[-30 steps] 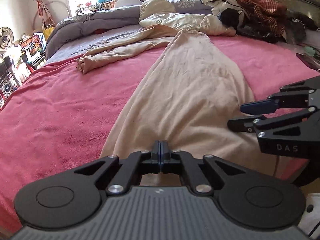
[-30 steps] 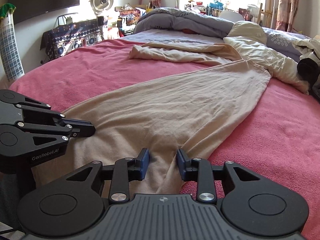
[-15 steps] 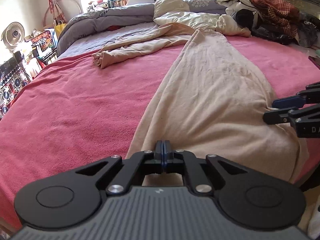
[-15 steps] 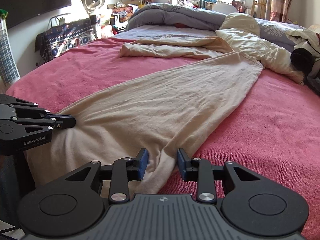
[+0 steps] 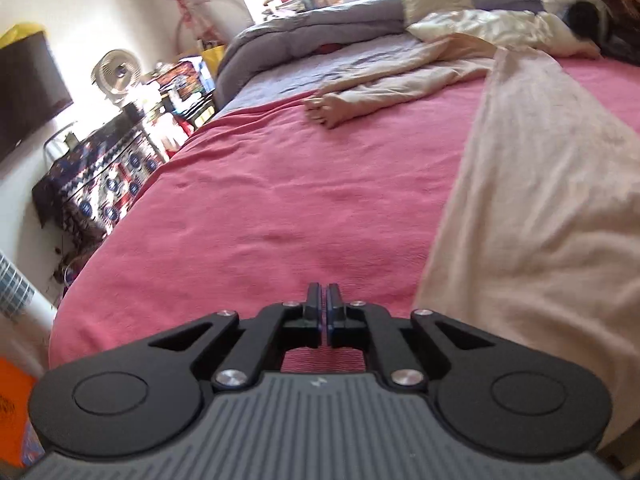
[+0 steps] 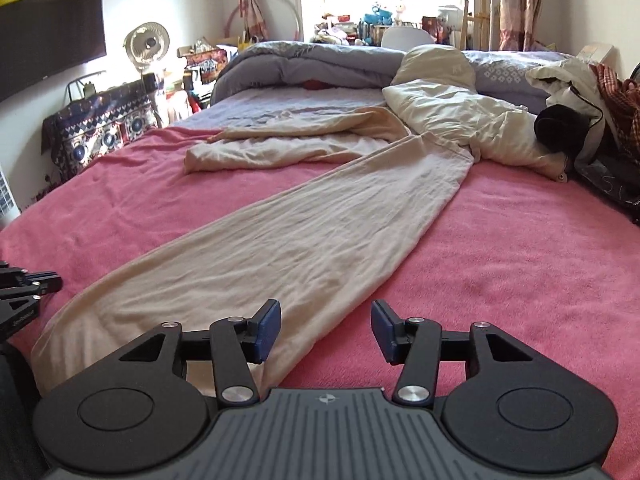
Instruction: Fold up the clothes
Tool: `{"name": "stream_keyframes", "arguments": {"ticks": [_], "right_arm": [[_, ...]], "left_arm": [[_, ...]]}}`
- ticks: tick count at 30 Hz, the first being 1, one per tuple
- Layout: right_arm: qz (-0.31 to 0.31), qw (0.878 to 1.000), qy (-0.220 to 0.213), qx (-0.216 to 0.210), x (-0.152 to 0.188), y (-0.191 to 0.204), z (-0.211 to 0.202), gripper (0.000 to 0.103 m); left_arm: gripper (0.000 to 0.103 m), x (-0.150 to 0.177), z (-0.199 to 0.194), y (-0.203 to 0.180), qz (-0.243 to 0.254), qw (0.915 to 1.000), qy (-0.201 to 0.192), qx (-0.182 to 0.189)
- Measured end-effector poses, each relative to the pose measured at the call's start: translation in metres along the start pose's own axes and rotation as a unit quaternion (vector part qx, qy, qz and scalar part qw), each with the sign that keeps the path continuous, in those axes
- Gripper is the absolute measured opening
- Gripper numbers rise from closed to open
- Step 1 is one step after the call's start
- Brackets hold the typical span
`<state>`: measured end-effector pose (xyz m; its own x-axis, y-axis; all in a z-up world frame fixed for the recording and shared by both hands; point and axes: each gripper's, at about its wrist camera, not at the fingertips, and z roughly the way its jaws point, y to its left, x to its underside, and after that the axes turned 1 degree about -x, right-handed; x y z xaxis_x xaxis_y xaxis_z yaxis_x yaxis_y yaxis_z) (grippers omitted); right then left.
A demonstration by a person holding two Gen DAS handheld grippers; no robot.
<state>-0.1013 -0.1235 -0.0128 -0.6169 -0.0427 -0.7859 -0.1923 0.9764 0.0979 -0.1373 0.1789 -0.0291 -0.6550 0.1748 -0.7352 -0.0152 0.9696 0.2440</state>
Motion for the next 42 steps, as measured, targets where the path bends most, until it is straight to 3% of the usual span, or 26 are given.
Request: {"name": "stream_keyframes", "arguments": {"ticks": [2, 3, 5, 7, 10, 13, 19, 25, 28, 29, 30, 31, 38, 42], "right_arm": [[0.017, 1.0, -0.015, -0.015, -0.009, -0.019, 0.009, 0.055], [0.034, 0.999, -0.021, -0.021, -0.015, -0.03, 0.016, 0.057], [0.069, 0.997, -0.035, -0.031, -0.028, -0.054, 0.031, 0.06], [0.106, 0.992, -0.052, -0.045, -0.042, -0.083, 0.046, 0.06], [0.177, 0.979, -0.078, -0.065, -0.064, -0.13, 0.077, 0.06], [0.237, 0.966, -0.081, -0.06, -0.081, -0.175, 0.12, 0.061], [0.293, 0.953, -0.051, -0.047, -0.104, -0.233, 0.216, 0.062], [0.289, 0.953, -0.061, -0.071, -0.129, -0.25, 0.281, 0.067], [0.27, 0.957, -0.05, -0.095, -0.139, -0.251, 0.301, 0.056], [0.269, 0.956, -0.048, -0.106, -0.139, -0.252, 0.304, 0.046], [0.275, 0.953, -0.046, -0.118, -0.137, -0.255, 0.306, 0.025], [0.284, 0.948, -0.044, -0.138, -0.133, -0.257, 0.306, 0.013], [0.223, 0.964, -0.082, -0.123, -0.147, -0.231, 0.255, 0.011], [0.164, 0.968, -0.111, -0.156, -0.17, -0.196, 0.197, 0.011]], "left_arm": [[0.006, -0.011, -0.007, 0.011, -0.041, 0.9973, -0.014, 0.059], [0.006, -0.018, -0.01, 0.004, -0.032, 0.9957, -0.025, 0.083], [0.006, -0.031, -0.014, -0.017, 0.001, 0.9914, -0.049, 0.121], [0.006, -0.041, -0.013, -0.049, 0.047, 0.9812, -0.072, 0.173], [0.01, -0.046, 0.006, -0.089, 0.098, 0.9737, -0.062, 0.196], [0.01, -0.036, 0.041, -0.103, 0.106, 0.984, -0.02, 0.141], [0.01, -0.029, 0.051, -0.08, 0.069, 0.9838, -0.022, 0.164], [0.009, -0.029, 0.052, -0.089, 0.079, 0.9864, -0.03, 0.141], [0.008, -0.031, 0.055, -0.087, 0.068, 0.9867, -0.031, 0.144], [0.008, -0.032, 0.056, -0.086, 0.065, 0.9866, -0.031, 0.147], [0.008, -0.032, 0.057, -0.085, 0.06, 0.9864, -0.03, 0.15], [0.008, -0.033, 0.058, -0.083, 0.055, 0.9861, -0.03, 0.154], [0.008, -0.031, 0.059, -0.076, 0.027, 0.9853, -0.029, 0.166], [0.008, -0.032, 0.059, -0.07, -0.004, 0.984, -0.022, 0.177]]}}
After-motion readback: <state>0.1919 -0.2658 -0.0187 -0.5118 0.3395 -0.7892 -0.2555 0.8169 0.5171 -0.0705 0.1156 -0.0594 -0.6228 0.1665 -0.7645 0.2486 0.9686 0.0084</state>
